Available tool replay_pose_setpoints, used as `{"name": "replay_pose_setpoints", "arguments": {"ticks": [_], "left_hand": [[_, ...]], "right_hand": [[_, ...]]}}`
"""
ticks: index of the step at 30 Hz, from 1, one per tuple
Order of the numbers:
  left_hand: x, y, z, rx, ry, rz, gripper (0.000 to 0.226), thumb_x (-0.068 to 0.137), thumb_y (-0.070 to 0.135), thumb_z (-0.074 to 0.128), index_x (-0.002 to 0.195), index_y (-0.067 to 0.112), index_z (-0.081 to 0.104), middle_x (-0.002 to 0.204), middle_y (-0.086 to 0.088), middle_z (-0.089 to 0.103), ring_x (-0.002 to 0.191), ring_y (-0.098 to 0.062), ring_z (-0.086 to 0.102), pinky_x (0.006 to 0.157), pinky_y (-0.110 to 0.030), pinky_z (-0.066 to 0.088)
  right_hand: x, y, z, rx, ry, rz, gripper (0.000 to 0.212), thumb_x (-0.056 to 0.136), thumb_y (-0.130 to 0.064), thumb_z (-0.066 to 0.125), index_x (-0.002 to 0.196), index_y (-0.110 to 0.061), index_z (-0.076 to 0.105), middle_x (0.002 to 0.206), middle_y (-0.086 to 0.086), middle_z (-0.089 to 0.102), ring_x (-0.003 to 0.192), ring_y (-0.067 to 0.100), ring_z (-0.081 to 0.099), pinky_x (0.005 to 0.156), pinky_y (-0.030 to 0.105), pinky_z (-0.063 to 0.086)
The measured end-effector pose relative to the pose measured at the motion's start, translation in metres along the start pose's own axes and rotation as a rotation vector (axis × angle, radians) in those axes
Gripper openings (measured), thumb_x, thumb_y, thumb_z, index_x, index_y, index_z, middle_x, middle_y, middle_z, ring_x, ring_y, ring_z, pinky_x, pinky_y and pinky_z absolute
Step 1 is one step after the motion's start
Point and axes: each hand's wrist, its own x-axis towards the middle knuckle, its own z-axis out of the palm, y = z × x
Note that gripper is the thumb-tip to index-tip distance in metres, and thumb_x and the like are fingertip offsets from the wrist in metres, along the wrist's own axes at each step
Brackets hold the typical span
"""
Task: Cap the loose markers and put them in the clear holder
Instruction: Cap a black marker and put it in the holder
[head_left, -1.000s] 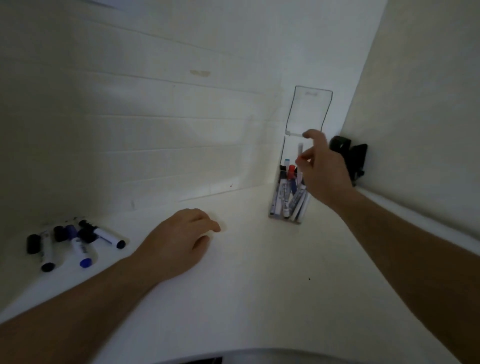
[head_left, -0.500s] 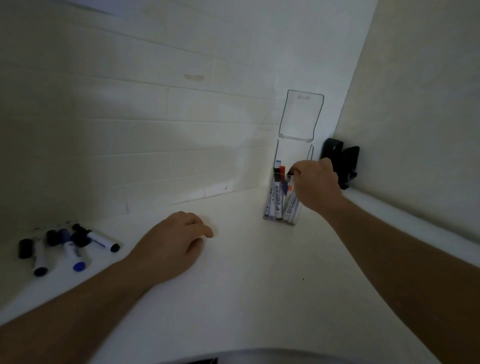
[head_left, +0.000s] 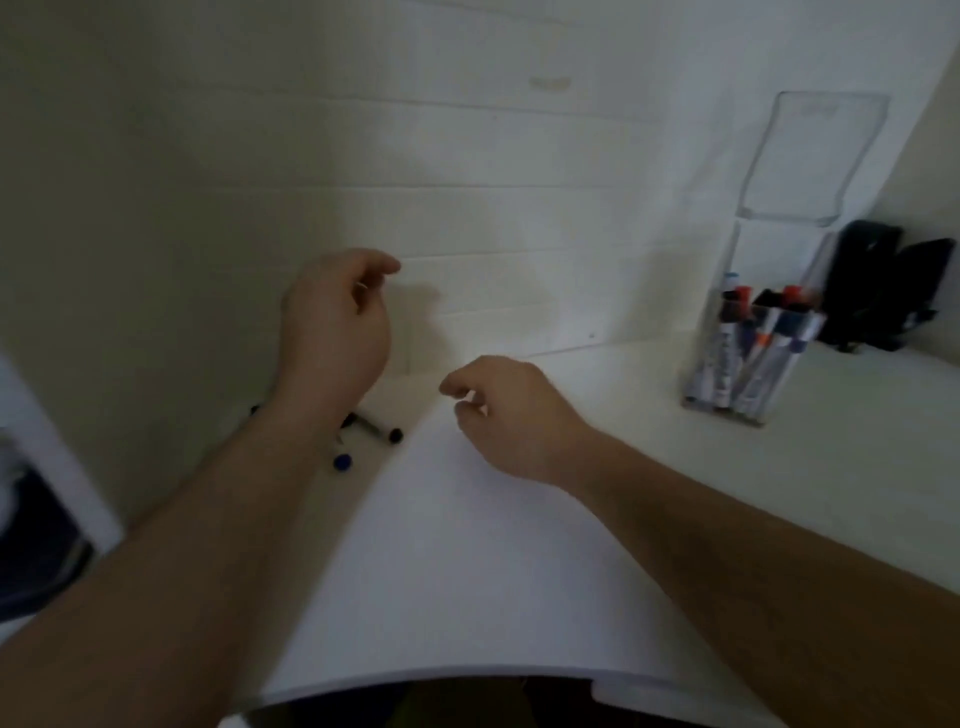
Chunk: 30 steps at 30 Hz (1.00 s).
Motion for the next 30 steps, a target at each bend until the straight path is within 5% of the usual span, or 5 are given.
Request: {"name": "replay_pose_setpoints", "arguments": {"ticks": [11, 18, 23, 26, 30], "left_hand": [[0.012, -0.023, -0.025, 0.112, -0.029, -0.292, 0.039, 0.080, 0.000, 0.040, 0.104, 0.026, 0.058, 0.099, 0.002, 0.062, 0.086, -0.018, 0.059, 0.072, -0.030, 0.051], [0.007, -0.013, -0.030, 0.552, -0.731, -0.408, 0.021, 0.079, 0.024, 0.056, 0.096, 0.033, 0.065, 0.095, 0.005, 0.068, 0.086, -0.016, 0.065, 0.083, -0.036, 0.059], [-0.001, -0.017, -0.027, 0.669, -0.878, -0.434, 0.034, 0.079, 0.011, 0.060, 0.098, 0.039, 0.062, 0.095, 0.001, 0.070, 0.080, -0.019, 0.069, 0.069, -0.041, 0.064], [-0.003, -0.023, -0.016, 0.597, -0.806, -0.367, 0.030, 0.086, 0.009, 0.059, 0.094, 0.038, 0.064, 0.104, 0.001, 0.064, 0.075, -0.020, 0.071, 0.072, -0.036, 0.062], [-0.013, -0.024, 0.010, 0.363, -0.600, -0.193, 0.021, 0.097, 0.024, 0.057, 0.111, 0.038, 0.066, 0.104, 0.008, 0.067, 0.085, -0.010, 0.065, 0.069, -0.026, 0.054]], "right_hand": [[0.036, -0.039, 0.053, -0.121, -0.128, -0.109, 0.025, 0.097, -0.024, 0.053, 0.098, -0.014, 0.075, 0.096, 0.011, 0.058, 0.089, 0.028, 0.060, 0.072, 0.031, 0.044], [0.022, 0.009, 0.008, -0.228, -0.141, 0.110, 0.020, 0.093, -0.043, 0.059, 0.082, -0.026, 0.054, 0.097, 0.003, 0.060, 0.095, 0.028, 0.059, 0.077, 0.034, 0.048], [0.003, 0.049, -0.022, -0.228, -0.188, 0.254, 0.036, 0.091, -0.049, 0.061, 0.073, -0.022, 0.045, 0.074, -0.007, 0.051, 0.075, 0.020, 0.051, 0.060, 0.033, 0.035], [-0.008, 0.067, -0.026, -0.119, -0.156, 0.272, 0.030, 0.087, -0.051, 0.066, 0.086, -0.025, 0.052, 0.078, -0.005, 0.059, 0.074, 0.020, 0.056, 0.063, 0.035, 0.046], [-0.023, 0.079, -0.019, -0.078, -0.049, 0.203, 0.041, 0.101, -0.042, 0.055, 0.139, -0.026, 0.050, 0.105, 0.006, 0.065, 0.099, 0.028, 0.060, 0.084, 0.037, 0.046]]}}
